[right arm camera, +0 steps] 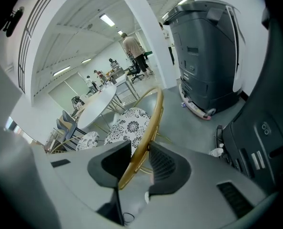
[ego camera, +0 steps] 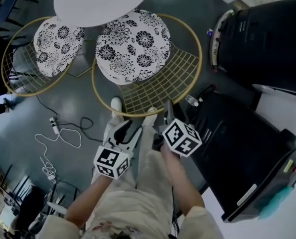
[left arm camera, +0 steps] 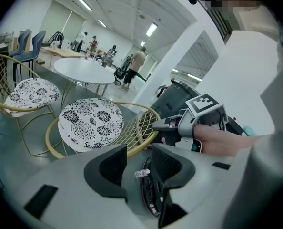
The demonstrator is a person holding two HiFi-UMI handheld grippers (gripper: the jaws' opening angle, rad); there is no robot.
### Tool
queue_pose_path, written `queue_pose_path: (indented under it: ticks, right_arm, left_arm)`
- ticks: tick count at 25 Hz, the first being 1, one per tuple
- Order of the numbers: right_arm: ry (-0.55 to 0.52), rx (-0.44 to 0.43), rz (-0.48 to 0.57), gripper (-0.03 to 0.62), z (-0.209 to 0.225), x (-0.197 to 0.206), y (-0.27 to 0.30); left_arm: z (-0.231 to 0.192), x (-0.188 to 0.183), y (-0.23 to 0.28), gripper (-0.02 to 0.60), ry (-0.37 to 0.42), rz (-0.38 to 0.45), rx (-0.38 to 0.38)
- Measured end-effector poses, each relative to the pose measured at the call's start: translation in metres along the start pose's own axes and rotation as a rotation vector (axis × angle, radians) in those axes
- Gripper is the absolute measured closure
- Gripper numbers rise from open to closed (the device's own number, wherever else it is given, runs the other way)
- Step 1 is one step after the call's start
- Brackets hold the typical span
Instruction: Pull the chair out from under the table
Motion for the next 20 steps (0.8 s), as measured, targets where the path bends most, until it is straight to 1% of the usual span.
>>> queue_pose_path:
  ticks: [3,6,7,8,10,13,14,16,18,20]
  right_arm:
    - [0.004,0.010,-0.004,0.477,0.000,0.001,-0.001]
    - [0.002,0.024,-0.004,0.478,-0.002,0.000,-0.002]
    - [0.002,0.025,-0.004,0.479,-0.002,-0.001,-0.002]
    - [0.004,0.024,-0.007,0.479,-0.003,0.000,-0.002]
    - [0.008,0.023,-0.013,0.480,-0.001,-0.001,-0.001]
    - [0.012,0.022,-0.006,0.480,-0.001,0.000,-0.001]
    - [0.010,0.021,-0.001,0.480,-0.001,0.001,-0.001]
    - [0.003,0.010,-0.001,0.480,-0.001,0.002,0.000]
    - [-0.002,0.003,-0.005,0.480,0.000,0.002,0.000]
    - [-0.009,0.012,-0.004,0.480,-0.001,0.000,-0.002]
  left_arm:
    - [-0.001,0.004,-0.001,0.437,0.011,-0.020,-0.016]
    - [-0.006,0.011,-0.003,0.437,0.006,-0.019,-0.070]
    - [-0.008,0.015,-0.003,0.432,-0.011,-0.019,-0.079]
    - [-0.010,0.018,-0.003,0.420,-0.046,-0.019,-0.075]
    - [-0.014,0.026,0.000,0.388,-0.171,-0.008,-0.043]
    - [-0.023,0.035,0.005,0.371,-0.402,0.019,0.032]
    - [-0.027,0.038,0.008,0.370,-0.460,0.022,0.057]
    - [-0.032,0.040,0.016,0.370,-0.547,0.028,0.103]
    - [-0.037,0.041,0.023,0.370,-0.644,0.038,0.121]
    - [-0.040,0.041,0.029,0.370,-0.759,0.053,0.129]
Point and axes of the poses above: the fingertips, and each gripper's own axes: y forward along the fingers, z to its right, x out of its underside, the point moved 10 cm from there along -y, backward along the fingers, and after that the axes turned 9 degrees about -z, right-handed, at the moved point
